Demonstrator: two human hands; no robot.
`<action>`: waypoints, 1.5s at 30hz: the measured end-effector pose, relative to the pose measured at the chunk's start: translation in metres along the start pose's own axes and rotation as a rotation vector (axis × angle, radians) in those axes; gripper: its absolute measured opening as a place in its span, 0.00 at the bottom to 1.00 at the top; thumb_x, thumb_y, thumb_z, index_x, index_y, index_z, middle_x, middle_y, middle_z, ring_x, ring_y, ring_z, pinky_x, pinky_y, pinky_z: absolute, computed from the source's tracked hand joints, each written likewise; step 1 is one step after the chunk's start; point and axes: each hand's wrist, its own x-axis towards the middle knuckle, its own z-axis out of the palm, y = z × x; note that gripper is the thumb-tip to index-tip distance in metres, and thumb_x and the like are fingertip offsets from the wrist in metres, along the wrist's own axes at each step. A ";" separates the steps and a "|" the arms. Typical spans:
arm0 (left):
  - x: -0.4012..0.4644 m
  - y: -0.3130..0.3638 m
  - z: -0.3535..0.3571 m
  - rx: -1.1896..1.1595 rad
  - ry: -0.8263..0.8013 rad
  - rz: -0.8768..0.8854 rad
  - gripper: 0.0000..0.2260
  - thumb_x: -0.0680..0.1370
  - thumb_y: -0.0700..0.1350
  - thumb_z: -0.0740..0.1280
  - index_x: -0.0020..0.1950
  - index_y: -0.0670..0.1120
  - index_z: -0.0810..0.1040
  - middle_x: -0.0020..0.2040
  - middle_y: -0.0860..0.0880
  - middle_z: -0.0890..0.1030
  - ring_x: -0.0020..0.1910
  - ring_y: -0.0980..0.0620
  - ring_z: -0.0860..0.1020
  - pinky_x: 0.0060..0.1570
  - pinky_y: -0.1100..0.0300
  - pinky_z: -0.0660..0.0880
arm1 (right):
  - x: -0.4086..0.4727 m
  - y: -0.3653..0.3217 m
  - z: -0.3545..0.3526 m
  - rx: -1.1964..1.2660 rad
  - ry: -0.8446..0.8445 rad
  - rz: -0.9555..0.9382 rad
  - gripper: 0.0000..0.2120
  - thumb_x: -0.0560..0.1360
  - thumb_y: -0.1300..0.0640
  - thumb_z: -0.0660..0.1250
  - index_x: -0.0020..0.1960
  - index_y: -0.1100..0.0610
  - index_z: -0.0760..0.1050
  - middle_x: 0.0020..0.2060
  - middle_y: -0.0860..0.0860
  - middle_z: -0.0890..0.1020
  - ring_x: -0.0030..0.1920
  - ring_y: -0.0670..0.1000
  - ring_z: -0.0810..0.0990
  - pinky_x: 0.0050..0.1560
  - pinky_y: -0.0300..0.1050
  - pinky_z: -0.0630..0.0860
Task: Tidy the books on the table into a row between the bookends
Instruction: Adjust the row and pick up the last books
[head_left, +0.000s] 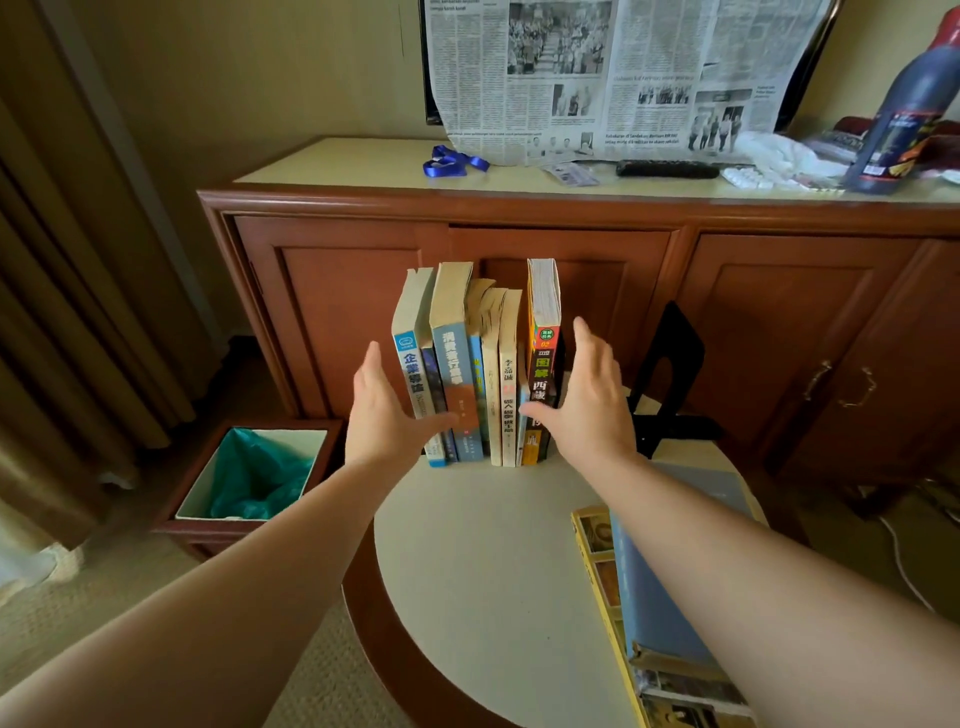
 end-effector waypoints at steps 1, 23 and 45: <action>0.003 0.001 0.001 0.002 -0.069 0.023 0.46 0.66 0.54 0.84 0.78 0.51 0.62 0.71 0.51 0.74 0.70 0.49 0.75 0.62 0.49 0.80 | 0.003 0.001 0.000 -0.011 -0.047 -0.015 0.55 0.67 0.46 0.83 0.82 0.53 0.51 0.78 0.54 0.65 0.77 0.55 0.66 0.71 0.57 0.71; 0.015 0.005 0.008 0.439 -0.254 -0.096 0.18 0.81 0.56 0.69 0.58 0.49 0.63 0.51 0.48 0.79 0.45 0.47 0.82 0.39 0.51 0.83 | -0.006 0.000 0.004 -0.118 -0.249 0.054 0.27 0.75 0.45 0.76 0.68 0.53 0.70 0.63 0.51 0.75 0.63 0.54 0.78 0.52 0.52 0.81; -0.166 0.095 0.096 -0.278 -0.907 -0.431 0.32 0.79 0.72 0.60 0.70 0.48 0.75 0.59 0.47 0.82 0.55 0.47 0.83 0.49 0.54 0.84 | -0.158 0.099 -0.120 -0.042 -0.317 0.619 0.31 0.80 0.30 0.56 0.62 0.56 0.75 0.54 0.53 0.79 0.48 0.53 0.78 0.40 0.47 0.73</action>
